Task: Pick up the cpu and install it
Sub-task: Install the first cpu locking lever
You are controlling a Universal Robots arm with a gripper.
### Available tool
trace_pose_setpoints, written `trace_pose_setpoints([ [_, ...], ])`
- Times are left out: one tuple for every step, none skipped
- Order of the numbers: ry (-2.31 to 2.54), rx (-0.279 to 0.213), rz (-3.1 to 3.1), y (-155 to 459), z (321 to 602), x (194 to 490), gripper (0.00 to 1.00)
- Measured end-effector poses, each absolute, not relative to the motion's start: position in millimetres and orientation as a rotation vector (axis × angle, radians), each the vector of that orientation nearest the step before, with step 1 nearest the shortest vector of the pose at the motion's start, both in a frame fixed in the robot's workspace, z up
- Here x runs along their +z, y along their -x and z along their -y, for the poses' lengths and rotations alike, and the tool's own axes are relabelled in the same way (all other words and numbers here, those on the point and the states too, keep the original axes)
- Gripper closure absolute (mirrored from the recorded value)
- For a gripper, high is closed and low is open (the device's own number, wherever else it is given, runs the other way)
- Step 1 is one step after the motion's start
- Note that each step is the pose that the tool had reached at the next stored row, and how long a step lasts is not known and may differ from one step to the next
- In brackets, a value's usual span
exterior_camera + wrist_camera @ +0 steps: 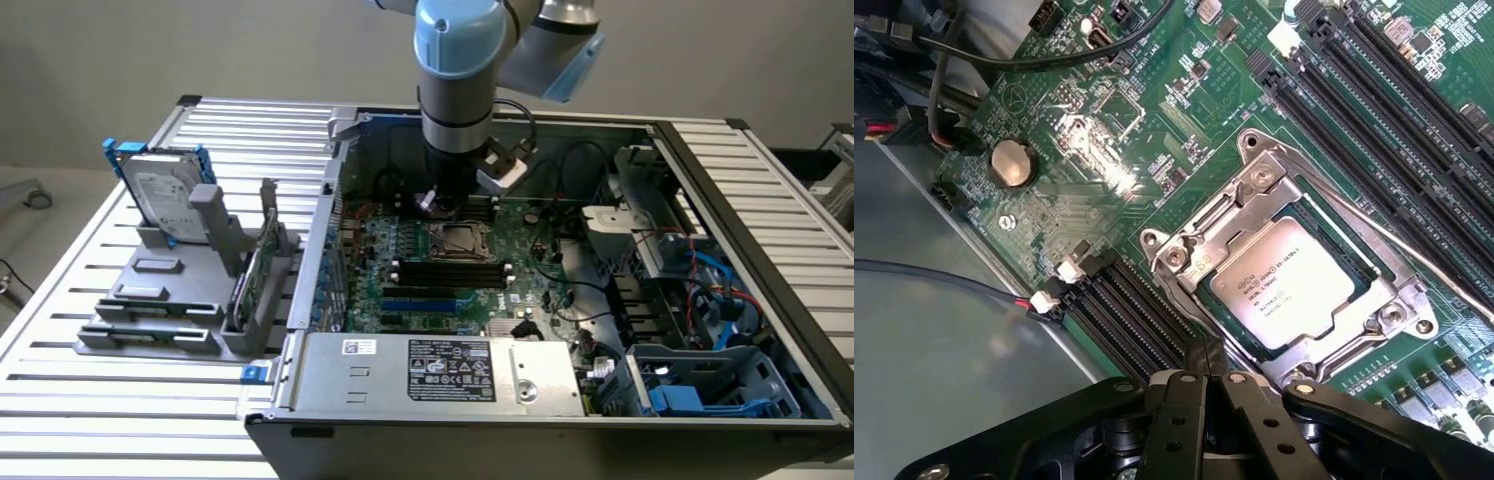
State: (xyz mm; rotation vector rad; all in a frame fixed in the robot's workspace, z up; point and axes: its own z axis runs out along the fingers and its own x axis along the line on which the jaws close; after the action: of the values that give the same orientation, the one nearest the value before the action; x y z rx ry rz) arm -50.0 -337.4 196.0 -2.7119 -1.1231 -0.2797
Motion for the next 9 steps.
trace_pose_setpoints([
  [2.712,-0.280,1.123,49.8,337.6,196.0,0.89],
  [2.712,-0.279,1.124,49.6,337.8,195.9,0.89],
  [2.711,-0.279,1.124,49.4,338.0,195.9,0.89],
  [2.711,-0.279,1.125,49.2,338.2,195.9,0.89],
  [2.711,-0.279,1.125,49.0,338.5,195.9,0.89],
  [2.711,-0.279,1.126,48.7,338.7,195.9,0.89],
  [2.711,-0.279,1.127,48.5,339.0,195.9,0.89],
  [2.710,-0.279,1.127,48.3,339.2,195.9,0.89],
  [2.710,-0.279,1.128,48.1,339.3,195.8,0.89],
])
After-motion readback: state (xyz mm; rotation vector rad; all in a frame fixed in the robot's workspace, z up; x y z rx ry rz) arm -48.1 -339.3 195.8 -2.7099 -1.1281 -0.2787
